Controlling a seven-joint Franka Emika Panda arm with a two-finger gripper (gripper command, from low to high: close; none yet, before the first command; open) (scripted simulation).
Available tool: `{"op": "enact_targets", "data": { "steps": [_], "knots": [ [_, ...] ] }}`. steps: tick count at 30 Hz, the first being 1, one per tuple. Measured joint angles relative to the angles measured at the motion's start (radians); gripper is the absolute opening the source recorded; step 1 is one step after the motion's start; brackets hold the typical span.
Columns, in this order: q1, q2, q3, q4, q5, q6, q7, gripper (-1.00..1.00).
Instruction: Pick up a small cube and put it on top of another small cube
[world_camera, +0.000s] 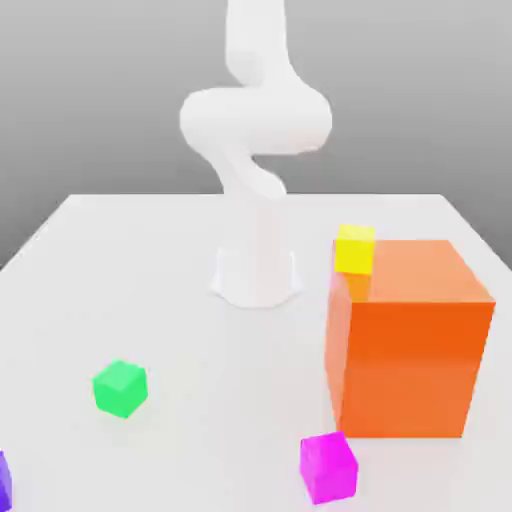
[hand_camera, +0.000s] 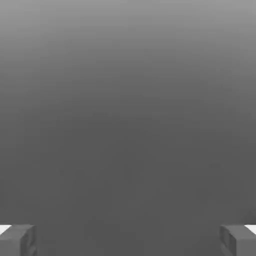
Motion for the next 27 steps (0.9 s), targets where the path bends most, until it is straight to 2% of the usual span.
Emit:
{"op": "enact_targets", "data": {
  "steps": [15,27],
  "knots": [
    [-0.175,0.550,-0.082,0.070,-0.009,0.126,0.257,0.00],
    [-0.311,0.989,-0.153,0.126,0.086,0.225,0.391,0.00]
  ]
}}
